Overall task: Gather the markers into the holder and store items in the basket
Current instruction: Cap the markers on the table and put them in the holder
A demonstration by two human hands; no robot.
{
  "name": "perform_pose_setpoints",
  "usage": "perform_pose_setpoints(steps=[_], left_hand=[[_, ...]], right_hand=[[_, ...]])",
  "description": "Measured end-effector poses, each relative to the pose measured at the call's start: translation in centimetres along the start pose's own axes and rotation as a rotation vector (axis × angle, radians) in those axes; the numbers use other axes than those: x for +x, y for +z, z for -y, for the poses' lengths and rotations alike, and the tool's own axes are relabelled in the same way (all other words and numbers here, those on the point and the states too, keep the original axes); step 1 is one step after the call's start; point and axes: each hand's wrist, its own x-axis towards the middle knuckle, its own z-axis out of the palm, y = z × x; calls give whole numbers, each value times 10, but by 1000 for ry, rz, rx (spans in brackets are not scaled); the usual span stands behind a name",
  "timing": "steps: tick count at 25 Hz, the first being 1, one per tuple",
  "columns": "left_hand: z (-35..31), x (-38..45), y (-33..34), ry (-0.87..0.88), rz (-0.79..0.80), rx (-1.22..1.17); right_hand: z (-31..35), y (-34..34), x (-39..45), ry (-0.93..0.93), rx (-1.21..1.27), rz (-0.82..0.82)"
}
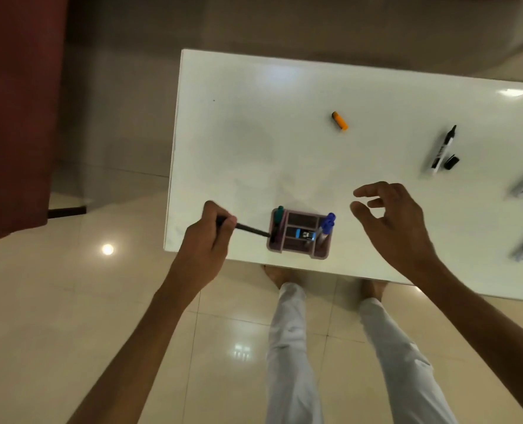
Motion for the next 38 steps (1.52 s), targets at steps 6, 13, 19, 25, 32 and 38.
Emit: perform_pose_setpoints(steps=[6,13,19,25,32,38], left_hand=[[1,33,50,141,100,285],[-26,32,88,152,161,416],[-89,55,91,107,124,263],[-114,95,123,-36,-9,22],[-147,72,158,-123,52,-133],[-200,42,180,200,186,-145]], right_hand=[[-10,-16,0,-54,-112,-13],[-47,-32,-10,-79,-107,53],[-137,-61,66,321,-11,-187],[-195,-35,182,418,-121,-23],[-153,-58,106,605,762,324],[-74,-100,-14,365,993,281]])
